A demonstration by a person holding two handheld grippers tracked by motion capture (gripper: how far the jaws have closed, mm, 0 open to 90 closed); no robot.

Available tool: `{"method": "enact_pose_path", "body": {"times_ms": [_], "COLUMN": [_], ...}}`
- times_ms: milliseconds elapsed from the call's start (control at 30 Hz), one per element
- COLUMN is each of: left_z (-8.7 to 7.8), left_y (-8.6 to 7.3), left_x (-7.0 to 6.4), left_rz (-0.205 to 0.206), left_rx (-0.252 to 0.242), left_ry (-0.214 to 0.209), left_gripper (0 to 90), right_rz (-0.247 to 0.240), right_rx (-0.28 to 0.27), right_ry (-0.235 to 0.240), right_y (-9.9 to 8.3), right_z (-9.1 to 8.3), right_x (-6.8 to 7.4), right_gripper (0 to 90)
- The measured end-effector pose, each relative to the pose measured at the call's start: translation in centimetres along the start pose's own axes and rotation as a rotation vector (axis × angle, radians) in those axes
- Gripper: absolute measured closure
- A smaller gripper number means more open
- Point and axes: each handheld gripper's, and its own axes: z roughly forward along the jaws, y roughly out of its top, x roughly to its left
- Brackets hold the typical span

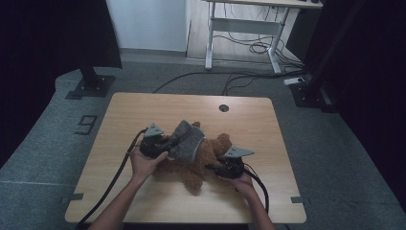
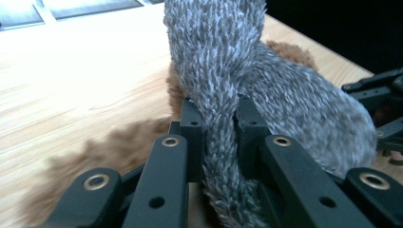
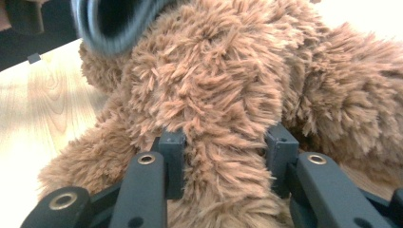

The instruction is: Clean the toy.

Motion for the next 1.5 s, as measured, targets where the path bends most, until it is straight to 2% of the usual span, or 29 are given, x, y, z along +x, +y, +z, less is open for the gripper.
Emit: {"method": "enact_pose_path", "body": {"times_ms": [67, 100, 133, 167, 200, 233, 267, 300, 333, 367, 400, 433, 500, 633, 733, 800, 833, 900, 967, 1033, 1100, 1200, 1233, 1267, 1367, 1400, 1433, 1500], "left_z": [-1.1, -1.1, -1.8, -1.8, -2.4, -2.4, -2.7, -2.7, -2.9, -2.9, -3.2, -3.2, -3.4, -2.8, -2.3, -1.9, -1.9, -1.0, -0.7, -0.8, -1.1, -2.0, -2.4, -2.4, -3.1, -3.3, -3.7, -4.2], "left_y": [-0.2, -0.2, -0.5, -0.5, -1.2, -1.2, -2.2, -2.2, -2.9, -3.2, -4.0, -4.0, -4.6, -6.7, -7.6, -8.1, -8.1, -8.8, -9.1, -9.1, -8.7, -7.0, -5.9, -5.9, -4.0, -3.6, -2.7, -1.9], "left_x": [0.6, 0.6, 1.2, 1.2, 2.0, 2.0, 3.0, 3.0, 3.6, 3.8, 4.3, 4.3, 4.8, 5.5, 6.0, 6.2, 6.2, 6.2, 6.3, 6.5, 6.4, 5.4, 4.7, 4.7, 3.3, 3.1, 2.5, 1.8], "left_rz": [0.001, 0.001, 0.000, 0.000, -0.014, -0.014, -0.032, -0.032, -0.059, -0.068, -0.074, -0.074, -0.075, -0.097, -0.125, -0.126, -0.126, -0.109, -0.114, -0.132, -0.128, -0.077, -0.038, -0.038, 0.005, 0.012, 0.023, 0.032], "left_rx": [-0.006, -0.006, 0.000, 0.000, 0.014, 0.014, 0.030, 0.030, 0.031, 0.032, 0.039, 0.039, 0.054, 0.103, 0.139, 0.174, 0.174, 0.233, 0.244, 0.230, 0.212, 0.148, 0.110, 0.110, 0.030, 0.013, -0.031, -0.069], "left_ry": [0.027, 0.027, 0.054, 0.054, 0.081, 0.081, 0.094, 0.094, 0.081, 0.081, 0.096, 0.096, 0.123, 0.143, 0.123, 0.126, 0.126, 0.141, 0.139, 0.127, 0.126, 0.146, 0.158, 0.158, 0.161, 0.158, 0.146, 0.111], "left_gripper": [77.5, 77.5, 77.5, 77.5, 77.5, 77.6, 77.5, 77.5, 77.5, 77.6, 77.6, 77.6, 77.7, 77.9, 78.1, 78.1, 78.1, 77.9, 77.8, 77.7, 77.7, 77.9, 78.2, 78.3, 78.6, 78.8, 78.8, 79.0], "right_rz": [0.000, 0.000, -0.001, -0.001, 0.000, 0.000, 0.004, 0.004, 0.004, 0.002, 0.000, 0.000, 0.000, 0.003, 0.005, 0.005, 0.005, 0.006, 0.006, 0.008, 0.008, 0.021, 0.033, 0.033, 0.033, 0.033, 0.039, 0.037], "right_rx": [0.001, 0.001, 0.001, 0.001, 0.000, 0.000, -0.003, -0.003, -0.004, -0.002, -0.003, -0.003, -0.002, -0.004, -0.006, -0.007, -0.007, -0.007, -0.007, -0.007, -0.008, -0.013, -0.018, -0.018, -0.018, -0.018, -0.022, -0.023], "right_ry": [-0.002, -0.002, -0.002, -0.002, -0.001, -0.001, -0.001, -0.001, 0.001, 0.001, -0.003, -0.003, -0.006, -0.005, -0.007, -0.007, -0.007, -0.007, -0.006, -0.006, -0.007, -0.005, -0.007, -0.007, -0.014, -0.020, -0.017, -0.017], "right_y": [0.0, 0.0, 0.0, 0.0, -0.1, -0.1, -0.1, -0.1, -0.1, -0.1, -0.1, -0.1, -0.1, -0.1, -0.1, -0.1, -0.1, -0.1, -0.1, -0.1, -0.1, -0.2, -0.2, -0.2, -0.3, -0.3, -0.4, -0.4], "right_z": [0.0, 0.0, 0.0, 0.0, -0.1, -0.1, 0.0, 0.0, 0.0, 0.0, 0.0, 0.0, 0.0, 0.0, 0.0, 0.0, 0.0, 0.0, 0.0, 0.0, 0.0, 0.0, -0.1, -0.1, -0.2, -0.4, -0.4, -0.4], "right_x": [0.0, 0.0, 0.0, 0.0, -0.1, -0.1, -0.1, -0.1, -0.1, -0.1, -0.1, -0.1, -0.1, -0.1, -0.1, -0.1, -0.1, -0.1, -0.1, -0.1, -0.1, -0.3, -0.5, -0.5, -0.6, -0.7, -0.8, -0.8], "right_gripper": [60.7, 60.7, 60.7, 60.7, 60.7, 60.7, 60.7, 60.7, 60.6, 60.6, 60.6, 60.6, 60.6, 60.6, 60.6, 60.6, 60.6, 60.6, 60.6, 60.6, 60.6, 60.6, 60.7, 60.7, 60.8, 60.8, 60.8, 60.8]}}
